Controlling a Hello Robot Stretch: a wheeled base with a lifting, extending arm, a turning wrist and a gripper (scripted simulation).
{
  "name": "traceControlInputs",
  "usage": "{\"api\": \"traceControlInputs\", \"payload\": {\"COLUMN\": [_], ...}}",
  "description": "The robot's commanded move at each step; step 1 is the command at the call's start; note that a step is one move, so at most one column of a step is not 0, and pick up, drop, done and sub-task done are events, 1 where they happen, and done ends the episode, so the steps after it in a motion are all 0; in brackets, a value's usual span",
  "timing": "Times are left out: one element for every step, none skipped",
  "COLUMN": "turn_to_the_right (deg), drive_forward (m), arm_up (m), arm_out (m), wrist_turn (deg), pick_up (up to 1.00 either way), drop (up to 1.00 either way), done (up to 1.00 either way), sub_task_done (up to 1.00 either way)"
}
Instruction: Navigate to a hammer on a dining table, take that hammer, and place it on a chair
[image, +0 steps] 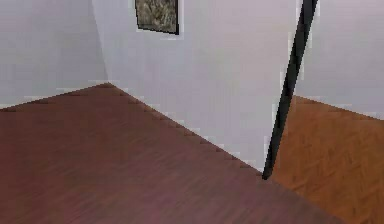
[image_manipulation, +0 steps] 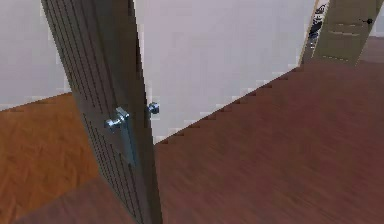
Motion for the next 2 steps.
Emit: {"api": "traceControlInputs", "payload": {"turn_to_the_right": [18.0, 0.0], "drive_forward": [0.00, 0.20], "arm_up": [0.00, 0.00], "arm_out": [0.00, 0.00], "wrist_turn": [0.0, 0.0], "pick_up": [0.00, 0.00], "drop": [0.00, 0.00], "done": [0.00, 0.00], "sub_task_done": [0.00, 0.00]}}
